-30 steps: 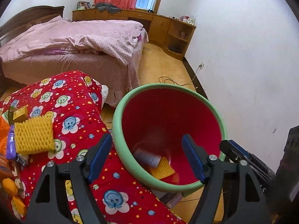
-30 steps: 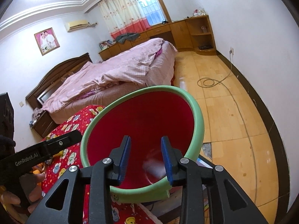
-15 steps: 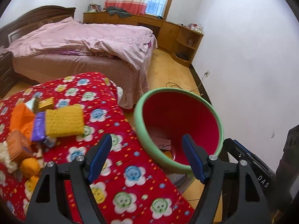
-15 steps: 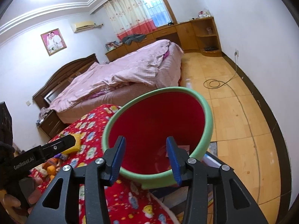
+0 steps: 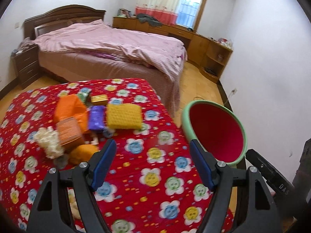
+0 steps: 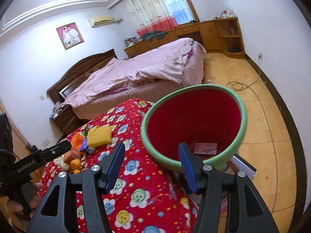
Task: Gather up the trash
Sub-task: 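Move both open tools back over the quilt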
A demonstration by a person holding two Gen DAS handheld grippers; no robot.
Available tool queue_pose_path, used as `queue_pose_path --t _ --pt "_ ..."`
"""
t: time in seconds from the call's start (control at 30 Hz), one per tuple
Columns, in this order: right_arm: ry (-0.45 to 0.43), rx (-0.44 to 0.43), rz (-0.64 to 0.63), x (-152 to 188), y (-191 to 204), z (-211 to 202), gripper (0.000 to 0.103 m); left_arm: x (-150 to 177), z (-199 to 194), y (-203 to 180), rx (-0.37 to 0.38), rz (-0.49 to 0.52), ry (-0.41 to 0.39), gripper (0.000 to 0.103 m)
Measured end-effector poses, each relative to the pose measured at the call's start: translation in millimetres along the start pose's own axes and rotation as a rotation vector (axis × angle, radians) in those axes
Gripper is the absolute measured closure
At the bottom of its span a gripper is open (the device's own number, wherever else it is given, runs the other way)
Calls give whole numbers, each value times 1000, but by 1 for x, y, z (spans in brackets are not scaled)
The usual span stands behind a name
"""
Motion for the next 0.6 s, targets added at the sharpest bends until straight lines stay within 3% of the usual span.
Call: queue_pose_path --t 0.5,0.57,0.6 --pt "43 40 -80 28 41 10 44 1 -32 91 -157 -10 -34 26" --pt "59 29 -72 32 44 14 38 4 -32 106 -180 -19 -28 26" --pt "64 28 -71 34 46 16 30 5 -31 116 -197 -22 -22 26"
Point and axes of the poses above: each gripper's, at about its wrist camera, not at the fingertips, and z roughly the way its jaws point, y to its left, x to its underside, the point moved 7 cm from there along z, roughly the way its jaws point, and after that the axes turned 13 degrees about -y, right-handed, at the moved point
